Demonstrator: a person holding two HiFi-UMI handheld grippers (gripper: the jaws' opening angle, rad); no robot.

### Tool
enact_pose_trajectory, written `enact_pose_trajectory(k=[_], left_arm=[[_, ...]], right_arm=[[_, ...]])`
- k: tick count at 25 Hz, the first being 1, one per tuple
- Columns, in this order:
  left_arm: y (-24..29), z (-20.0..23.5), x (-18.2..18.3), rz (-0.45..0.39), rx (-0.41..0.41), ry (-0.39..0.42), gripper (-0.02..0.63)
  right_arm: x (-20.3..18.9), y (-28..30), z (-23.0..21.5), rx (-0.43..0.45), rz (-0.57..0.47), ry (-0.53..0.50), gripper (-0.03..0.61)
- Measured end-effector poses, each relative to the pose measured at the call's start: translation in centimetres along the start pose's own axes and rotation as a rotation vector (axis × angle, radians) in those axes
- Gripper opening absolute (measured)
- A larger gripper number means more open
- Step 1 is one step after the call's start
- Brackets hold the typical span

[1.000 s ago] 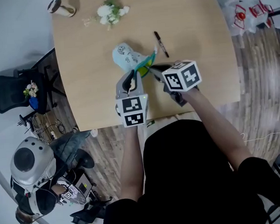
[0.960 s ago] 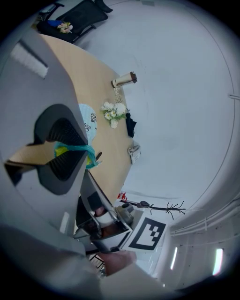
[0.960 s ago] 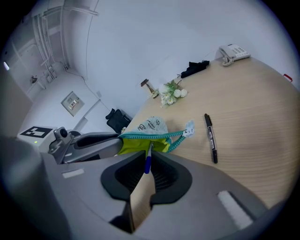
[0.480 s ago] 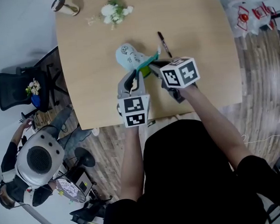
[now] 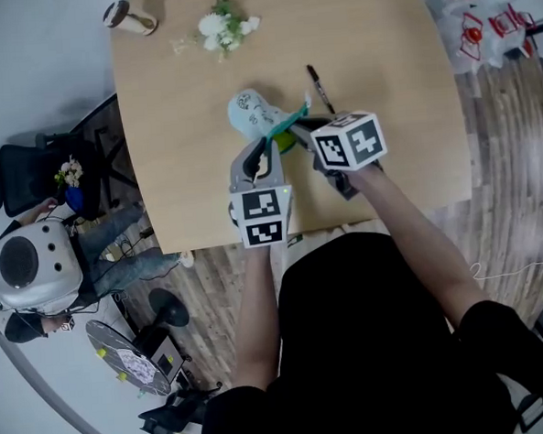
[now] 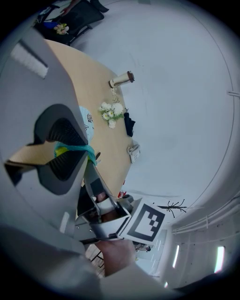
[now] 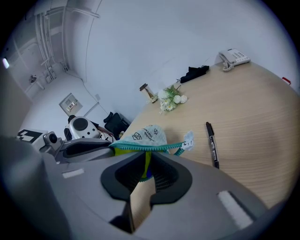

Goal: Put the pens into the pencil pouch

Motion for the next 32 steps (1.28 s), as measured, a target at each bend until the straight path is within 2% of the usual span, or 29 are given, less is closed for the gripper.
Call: enact_pose_trajectory(k=[16, 23, 32], left_arm=[[0.6, 0.1, 0.5, 0.001, 0.003, 0.007, 0.035], [0.9, -0.2, 0.9, -0.001, 0.002, 0.008, 0.035], [0.7, -0.2, 1.0, -0.005, 0.011, -0.003, 0.035]], right_arm=[[0.4, -1.8, -1.6, -0.023, -0.034, 0.013, 0.046], [0.3, -3.2, -4.7, -0.114, -0.044, 0.016, 0.046], [-1.4, -2.2, -8.4, -0.272, 0.005, -0.092, 0.046]])
Point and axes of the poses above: the fingertips, and each gripper's own axes: y forward along the fingers, z to its left, x out of its top, the point moved 2 cm from there along -y, backward along the fingers, and after that the axes turned 12 degrees about -x, right-handed, at the moved point
